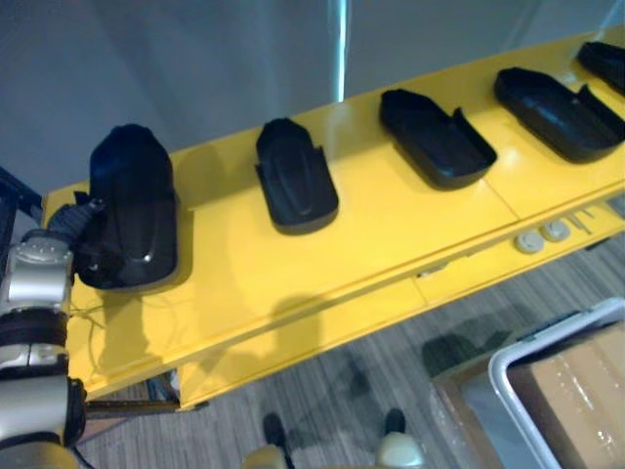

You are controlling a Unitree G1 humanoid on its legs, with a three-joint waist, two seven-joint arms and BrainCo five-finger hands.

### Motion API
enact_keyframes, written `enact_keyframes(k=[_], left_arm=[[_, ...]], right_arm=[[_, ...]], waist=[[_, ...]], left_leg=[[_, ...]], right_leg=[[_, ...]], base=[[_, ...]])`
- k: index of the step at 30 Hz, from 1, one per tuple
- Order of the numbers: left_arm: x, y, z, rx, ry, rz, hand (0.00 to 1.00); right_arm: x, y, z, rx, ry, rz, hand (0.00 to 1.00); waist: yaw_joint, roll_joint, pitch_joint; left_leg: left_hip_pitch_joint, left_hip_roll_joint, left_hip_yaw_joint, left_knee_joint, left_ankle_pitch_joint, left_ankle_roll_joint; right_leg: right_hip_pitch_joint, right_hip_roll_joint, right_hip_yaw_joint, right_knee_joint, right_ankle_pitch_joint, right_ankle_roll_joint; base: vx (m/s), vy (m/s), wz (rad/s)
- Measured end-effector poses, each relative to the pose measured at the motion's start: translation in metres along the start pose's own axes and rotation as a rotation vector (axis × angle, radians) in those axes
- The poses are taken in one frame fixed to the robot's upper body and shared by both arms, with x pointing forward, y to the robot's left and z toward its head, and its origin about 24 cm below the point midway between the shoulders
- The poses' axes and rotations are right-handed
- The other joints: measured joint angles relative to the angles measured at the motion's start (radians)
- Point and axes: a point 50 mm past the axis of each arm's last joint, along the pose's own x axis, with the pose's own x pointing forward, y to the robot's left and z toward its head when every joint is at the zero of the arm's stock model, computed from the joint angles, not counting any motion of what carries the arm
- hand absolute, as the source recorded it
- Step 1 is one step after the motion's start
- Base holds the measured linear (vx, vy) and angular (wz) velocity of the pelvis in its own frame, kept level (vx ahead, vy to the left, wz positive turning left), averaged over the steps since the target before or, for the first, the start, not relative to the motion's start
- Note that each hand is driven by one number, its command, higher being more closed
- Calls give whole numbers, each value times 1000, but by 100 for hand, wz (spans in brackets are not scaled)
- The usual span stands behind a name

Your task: Walk over and take plastic housings, then place them on the shelf

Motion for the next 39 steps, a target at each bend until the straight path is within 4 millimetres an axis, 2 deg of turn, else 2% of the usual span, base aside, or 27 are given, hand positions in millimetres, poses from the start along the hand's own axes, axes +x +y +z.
enact_keyframes(k=[5, 9, 12, 19, 20, 30, 39], left_arm=[[2, 3, 1, -11, 13, 10, 100], [3, 6, 13, -29, -12, 16, 100], [3, 9, 28, -25, -51, 33, 100], [3, 10, 35, -26, -67, 36, 100], [3, 11, 39, -29, -77, 39, 0], [1, 21, 41, -62, -88, 123, 0], [-4, 37, 46, -23, -122, 404, 0]], right_arm=[[2, 1, 7, -8, -5, 10, 0], [2, 2, 10, -20, -6, 23, 0], [4, 6, 17, -26, -23, 48, 0], [6, 11, 26, -46, -46, 76, 0], [6, 11, 27, -49, -48, 78, 0], [7, 18, 34, -66, -64, 97, 0], [7, 19, 33, 14, -111, 62, 0]], waist=[[4, 1, 23], [-3, 0, 28], [-3, -3, 71], [-2, -12, 103], [0, -15, 108], [-2, -32, 139], [-2, -33, 138]], left_leg=[[-14, 1, 3, 14, 0, 0], [-15, 8, 19, 22, -3, 0], [-22, 19, 22, 34, -7, 1], [-56, 25, 23, 45, -3, 0], [-59, 26, 23, 46, -3, 0], [-48, 33, 49, 51, -4, 1], [-18, 34, 77, 39, -4, 1]], right_leg=[[-5, 1, 0, 1, -1, -5], [-9, 5, 8, 7, -3, -14], [-26, 13, 22, 31, -11, -25], [-70, 16, 34, 57, -11, -26], [-71, 16, 34, 57, -12, -27], [-87, 19, 65, 81, -19, -37], [-81, 21, 88, 82, -18, -36]], base=[[10, -1, 1], [-14, -3, -5], [-71, -5, -6], [-19, -2, -1], [0, 0, 0], [-19, 1, -7], [9, 3, -7]])
